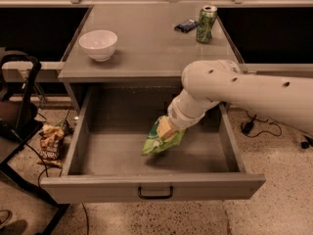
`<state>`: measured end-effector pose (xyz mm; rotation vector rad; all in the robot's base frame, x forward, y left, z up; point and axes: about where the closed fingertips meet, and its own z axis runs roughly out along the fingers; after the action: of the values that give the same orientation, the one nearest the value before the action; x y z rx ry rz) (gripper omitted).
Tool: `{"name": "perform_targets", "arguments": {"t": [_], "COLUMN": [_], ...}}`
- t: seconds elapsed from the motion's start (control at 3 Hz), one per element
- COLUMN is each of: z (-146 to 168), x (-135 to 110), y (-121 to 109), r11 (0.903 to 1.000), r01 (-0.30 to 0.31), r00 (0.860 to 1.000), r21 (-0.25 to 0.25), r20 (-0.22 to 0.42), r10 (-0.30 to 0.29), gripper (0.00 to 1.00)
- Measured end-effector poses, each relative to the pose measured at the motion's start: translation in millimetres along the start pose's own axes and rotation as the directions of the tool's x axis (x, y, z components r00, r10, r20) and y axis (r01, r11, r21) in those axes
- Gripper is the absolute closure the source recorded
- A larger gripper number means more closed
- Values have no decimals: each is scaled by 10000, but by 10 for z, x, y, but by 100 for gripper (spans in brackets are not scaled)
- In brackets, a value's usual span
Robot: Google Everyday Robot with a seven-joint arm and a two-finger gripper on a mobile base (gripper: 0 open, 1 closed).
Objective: Place green rice chip bag into top drawer
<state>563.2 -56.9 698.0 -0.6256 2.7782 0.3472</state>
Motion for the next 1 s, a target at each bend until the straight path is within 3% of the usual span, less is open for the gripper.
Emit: {"name": "perform_targets", "arguments": {"t": [0.33, 1.0], "z": [-51, -50], "x": [-95, -80], "y": [-59, -46], "r11": [9998, 9998], "r01": [-121, -91], "r00": [9992, 9994], "r21": [184, 150], "r20": [388, 332], "r10": [114, 86], "gripper": [50, 3]}}
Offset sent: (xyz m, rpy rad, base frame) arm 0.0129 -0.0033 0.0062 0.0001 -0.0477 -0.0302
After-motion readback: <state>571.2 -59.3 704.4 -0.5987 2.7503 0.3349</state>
